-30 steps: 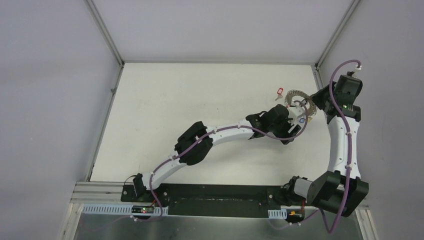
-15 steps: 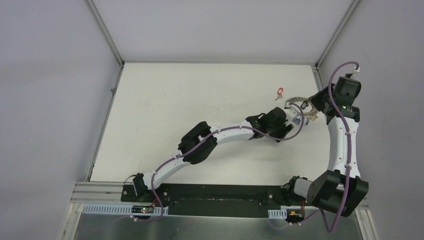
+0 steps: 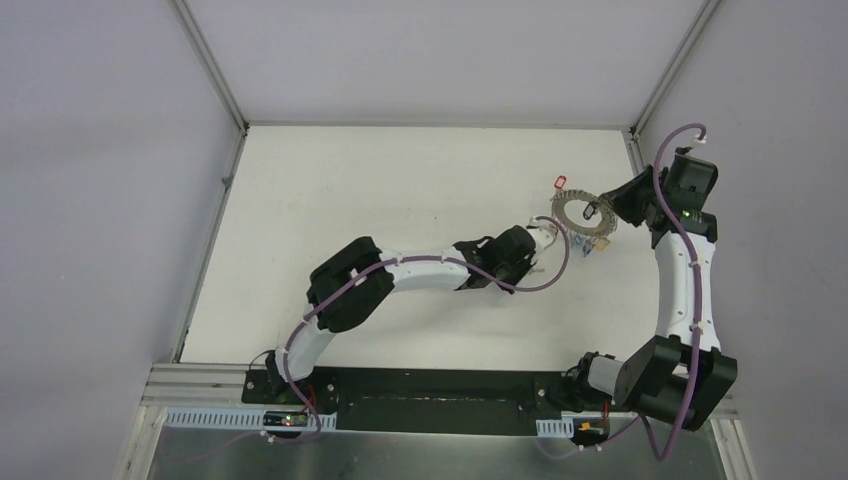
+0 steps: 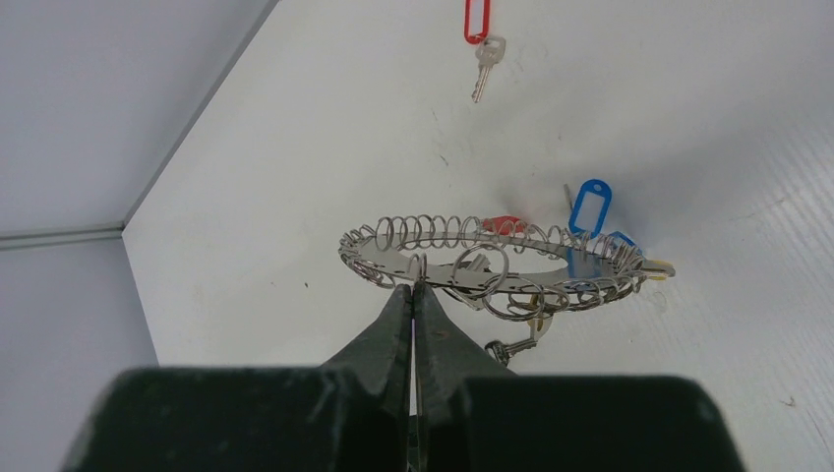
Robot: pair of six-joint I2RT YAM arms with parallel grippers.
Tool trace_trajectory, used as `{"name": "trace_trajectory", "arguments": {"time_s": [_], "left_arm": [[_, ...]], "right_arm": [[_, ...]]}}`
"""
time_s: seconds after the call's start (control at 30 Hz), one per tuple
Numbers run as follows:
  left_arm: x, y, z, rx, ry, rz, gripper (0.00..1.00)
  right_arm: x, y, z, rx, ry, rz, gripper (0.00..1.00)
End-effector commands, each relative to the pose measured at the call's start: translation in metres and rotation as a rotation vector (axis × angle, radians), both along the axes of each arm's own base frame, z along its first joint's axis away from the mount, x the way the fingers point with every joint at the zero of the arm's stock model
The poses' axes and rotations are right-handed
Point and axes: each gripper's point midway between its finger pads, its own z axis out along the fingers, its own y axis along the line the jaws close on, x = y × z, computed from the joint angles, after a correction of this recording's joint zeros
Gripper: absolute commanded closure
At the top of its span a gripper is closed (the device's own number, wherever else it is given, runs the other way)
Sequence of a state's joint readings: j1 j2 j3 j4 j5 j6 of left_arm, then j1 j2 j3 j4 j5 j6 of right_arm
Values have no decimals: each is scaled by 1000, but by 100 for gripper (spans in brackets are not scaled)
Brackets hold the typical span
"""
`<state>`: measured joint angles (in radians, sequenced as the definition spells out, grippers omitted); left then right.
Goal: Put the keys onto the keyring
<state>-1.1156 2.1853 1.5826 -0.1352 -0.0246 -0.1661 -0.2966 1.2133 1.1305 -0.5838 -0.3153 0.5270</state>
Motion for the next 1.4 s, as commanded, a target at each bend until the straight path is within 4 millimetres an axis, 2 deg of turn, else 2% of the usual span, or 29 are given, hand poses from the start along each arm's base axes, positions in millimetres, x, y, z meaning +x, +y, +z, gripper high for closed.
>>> {"name": "trace_trajectory", "arguments": {"time_s": [0.0, 0.13, 0.17, 0.23, 0.27, 0.37, 0.43, 0.53, 0.6, 0.67, 0.7, 0.8, 0.9, 1.13, 1.37], "left_arm": [[-16, 23, 10, -9, 58, 20, 96], [-30, 47, 18, -17, 100, 53, 97], [-36, 55, 29, -34, 107, 63, 96], [-46, 72, 31, -34, 144, 92, 94], [-53, 83, 41, -41, 161, 108, 93], [-77, 112, 50, -46, 245, 141, 92], [-95, 131, 47, -46, 303, 157, 92], [-113, 154, 54, -83, 353, 181, 92], [-119, 169, 61, -109, 357, 206, 85], [-122, 181, 72, -137, 346, 220, 67], [-123, 185, 78, -147, 335, 217, 62], [-125, 189, 91, -169, 315, 200, 50], [-124, 189, 89, -145, 341, 227, 46], [-135, 160, 62, -29, 444, 104, 51], [-130, 150, 50, 74, 323, -87, 52]], "right_arm": [[3, 17, 21, 47, -71, 59, 100], [0, 34, 24, 50, -73, 106, 100], [-2, 41, 22, 53, -67, 124, 100], [-5, 58, 19, 63, -58, 176, 100], [-7, 67, 18, 70, -52, 206, 100], [-17, 94, 9, 84, -17, 292, 100], [-27, 111, 2, 81, 11, 349, 100], [-42, 131, -7, 86, 34, 411, 100], [-54, 146, -12, 97, 46, 462, 100], [-69, 159, -18, 107, 62, 523, 100], [-77, 165, -22, 112, 76, 549, 100], [-99, 176, -31, 138, 112, 605, 100], [-114, 178, -36, 149, 124, 626, 100], [-129, 173, -37, 113, 106, 650, 100], [-132, 173, -44, 117, 130, 661, 100]]}}
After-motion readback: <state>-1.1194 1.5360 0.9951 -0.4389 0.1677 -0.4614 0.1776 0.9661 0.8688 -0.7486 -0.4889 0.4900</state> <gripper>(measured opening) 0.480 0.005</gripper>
